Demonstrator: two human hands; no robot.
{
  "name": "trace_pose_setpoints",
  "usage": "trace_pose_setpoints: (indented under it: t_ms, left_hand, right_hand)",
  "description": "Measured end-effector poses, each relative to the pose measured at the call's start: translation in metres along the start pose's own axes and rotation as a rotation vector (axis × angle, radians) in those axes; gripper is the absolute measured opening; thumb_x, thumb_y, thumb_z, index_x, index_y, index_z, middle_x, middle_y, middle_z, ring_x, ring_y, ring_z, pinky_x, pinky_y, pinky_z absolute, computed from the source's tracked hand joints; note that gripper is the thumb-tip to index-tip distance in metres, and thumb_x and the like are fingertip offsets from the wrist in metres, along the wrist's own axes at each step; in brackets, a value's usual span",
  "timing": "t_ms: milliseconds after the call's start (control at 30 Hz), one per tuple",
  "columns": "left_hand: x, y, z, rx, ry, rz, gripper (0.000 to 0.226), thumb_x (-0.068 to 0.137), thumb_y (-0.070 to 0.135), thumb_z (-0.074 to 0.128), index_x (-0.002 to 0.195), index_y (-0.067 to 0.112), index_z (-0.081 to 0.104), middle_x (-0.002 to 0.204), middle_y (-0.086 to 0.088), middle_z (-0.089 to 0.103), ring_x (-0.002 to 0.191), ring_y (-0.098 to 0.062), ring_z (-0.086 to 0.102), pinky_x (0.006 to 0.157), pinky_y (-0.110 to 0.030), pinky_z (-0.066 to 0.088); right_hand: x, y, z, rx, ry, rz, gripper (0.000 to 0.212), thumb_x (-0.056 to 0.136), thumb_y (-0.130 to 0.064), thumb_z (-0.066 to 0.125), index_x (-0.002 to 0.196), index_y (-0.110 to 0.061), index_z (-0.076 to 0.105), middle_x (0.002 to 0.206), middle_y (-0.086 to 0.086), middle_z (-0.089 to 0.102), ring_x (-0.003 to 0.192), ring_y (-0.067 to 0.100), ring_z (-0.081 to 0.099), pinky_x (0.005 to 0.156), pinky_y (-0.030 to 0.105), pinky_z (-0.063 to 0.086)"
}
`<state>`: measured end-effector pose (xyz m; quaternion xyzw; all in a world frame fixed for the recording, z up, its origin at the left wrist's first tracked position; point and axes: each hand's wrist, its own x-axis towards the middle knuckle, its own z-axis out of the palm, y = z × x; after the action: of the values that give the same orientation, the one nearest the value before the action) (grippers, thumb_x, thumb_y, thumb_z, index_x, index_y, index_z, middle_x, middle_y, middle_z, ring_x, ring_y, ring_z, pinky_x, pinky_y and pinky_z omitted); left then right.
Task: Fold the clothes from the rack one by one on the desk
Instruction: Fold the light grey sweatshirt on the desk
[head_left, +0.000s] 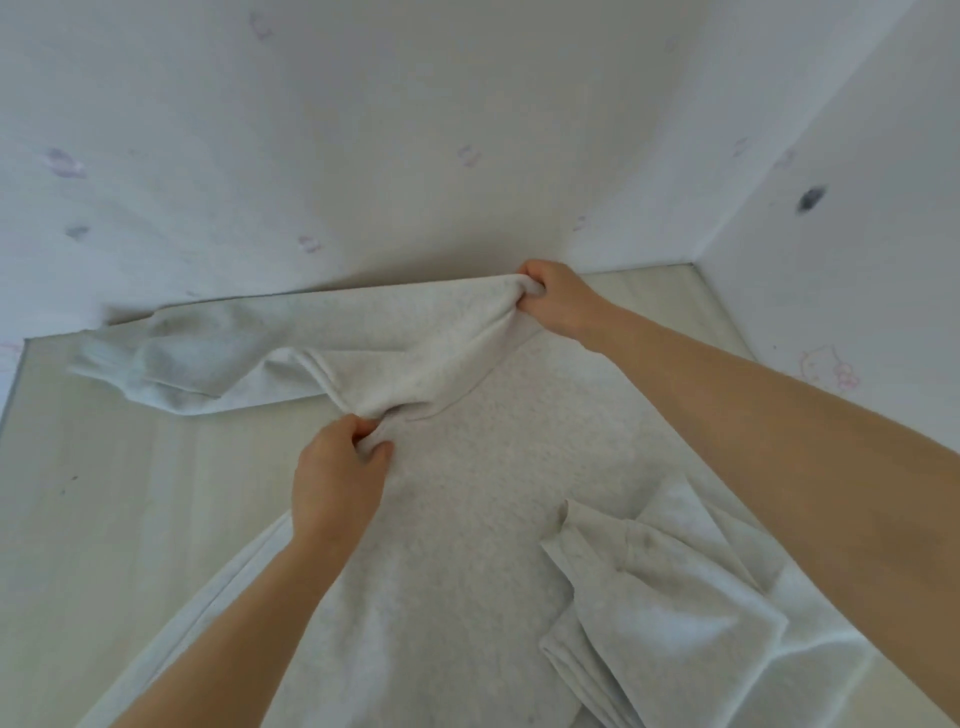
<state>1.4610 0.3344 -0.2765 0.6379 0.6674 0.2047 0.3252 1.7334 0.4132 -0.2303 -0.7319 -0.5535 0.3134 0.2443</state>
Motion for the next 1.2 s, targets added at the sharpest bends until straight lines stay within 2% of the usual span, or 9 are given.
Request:
trace_pose_setpoints:
  t_ms: [233, 500, 633, 733, 833, 933, 1033, 1100, 1200]
  left_hand:
    - [-0.058, 0.021, 0.000, 0.192, 0.093, 0.355, 0.012, 0.087, 0.015, 0.066, 0.086, 0.016, 0.055, 0.081, 0.007, 0.054, 0.063, -0.014, 0.050, 0.053, -0.027, 0.038]
    - [-0.113, -0.001, 0.024, 0.306, -0.048, 0.509, 0.025, 0.071, 0.008, 0.080, 0.078, 0.019, 0.059, 0.069, 0.008, 0.053, 0.059, -0.013, 0.052, 0.045, -0.024, 0.037]
    - [-0.128, -0.017, 0.036, 0.323, -0.199, 0.530, 0.029, 0.065, 0.006, 0.084, 0.082, 0.021, 0.066, 0.073, 0.010, 0.060, 0.065, -0.011, 0.060, 0.047, -0.019, 0.040]
    - [-0.134, -0.030, 0.039, 0.295, -0.286, 0.512, 0.032, 0.070, -0.001, 0.079, 0.096, 0.017, 0.072, 0.083, 0.006, 0.066, 0.075, -0.014, 0.066, 0.056, -0.021, 0.050]
    - [-0.137, -0.033, 0.032, 0.250, -0.361, 0.473, 0.038, 0.091, 0.002, 0.057, 0.125, 0.017, 0.063, 0.113, 0.003, 0.064, 0.105, -0.015, 0.060, 0.085, -0.016, 0.043]
    - [-0.138, -0.039, 0.016, 0.205, -0.379, 0.478, 0.045, 0.094, 0.003, 0.051, 0.135, 0.019, 0.054, 0.130, 0.007, 0.053, 0.121, -0.012, 0.050, 0.096, -0.010, 0.030]
    - [-0.132, -0.052, -0.005, 0.251, -0.313, 0.460, 0.045, 0.086, 0.002, 0.060, 0.130, 0.014, 0.058, 0.127, 0.000, 0.056, 0.114, -0.023, 0.053, 0.094, -0.029, 0.045]
    - [-0.127, -0.067, -0.020, 0.328, -0.294, 0.401, 0.046, 0.082, 0.007, 0.064, 0.128, 0.013, 0.058, 0.122, -0.003, 0.057, 0.108, -0.028, 0.054, 0.088, -0.038, 0.048]
    - [-0.122, -0.090, -0.042, 0.469, -0.290, 0.326, 0.042, 0.082, 0.016, 0.066, 0.124, 0.016, 0.060, 0.116, -0.002, 0.061, 0.104, -0.027, 0.055, 0.084, -0.037, 0.046]
  right_hand:
    - [-0.058, 0.024, -0.033, -0.043, 0.092, -0.037, 0.013, 0.084, -0.008, 0.057, 0.081, -0.018, 0.049, 0.073, -0.002, 0.052, 0.066, 0.014, 0.047, 0.062, 0.032, 0.037]
    - [-0.148, 0.080, -0.036, -0.110, 0.161, 0.094, 0.008, 0.087, -0.022, 0.062, 0.090, -0.023, 0.054, 0.083, -0.009, 0.060, 0.081, 0.017, 0.059, 0.074, 0.038, 0.047]
    - [-0.177, 0.109, -0.029, -0.135, 0.040, 0.260, 0.015, 0.089, -0.021, 0.061, 0.103, -0.021, 0.056, 0.095, 0.001, 0.064, 0.089, 0.023, 0.062, 0.073, 0.032, 0.047]
    - [-0.185, 0.120, -0.023, -0.195, -0.079, 0.402, 0.032, 0.091, -0.025, 0.057, 0.122, -0.019, 0.050, 0.114, 0.005, 0.061, 0.102, 0.024, 0.058, 0.084, 0.034, 0.047]
    - [-0.188, 0.114, -0.014, -0.350, -0.083, 0.415, 0.039, 0.095, -0.025, 0.050, 0.132, -0.016, 0.042, 0.123, 0.008, 0.056, 0.107, 0.029, 0.055, 0.091, 0.043, 0.046]
    - [-0.195, 0.092, 0.000, -0.639, 0.001, 0.305, 0.061, 0.092, -0.019, 0.052, 0.145, -0.009, 0.024, 0.140, 0.014, 0.039, 0.124, 0.034, 0.042, 0.099, 0.043, 0.040]
    - [-0.207, 0.060, 0.018, -0.744, 0.106, 0.056, 0.073, 0.089, -0.017, 0.057, 0.150, -0.009, 0.018, 0.151, 0.013, 0.025, 0.136, 0.036, 0.027, 0.107, 0.044, 0.032]
    - [-0.213, 0.043, 0.034, -0.763, 0.059, -0.088, 0.070, 0.086, -0.012, 0.058, 0.148, -0.011, 0.025, 0.152, 0.013, 0.023, 0.137, 0.036, 0.024, 0.108, 0.046, 0.030]
    - [-0.222, 0.024, 0.065, -0.782, 0.007, -0.362, 0.064, 0.070, 0.006, 0.065, 0.130, -0.011, 0.052, 0.140, 0.017, 0.044, 0.125, 0.041, 0.043, 0.093, 0.049, 0.044]
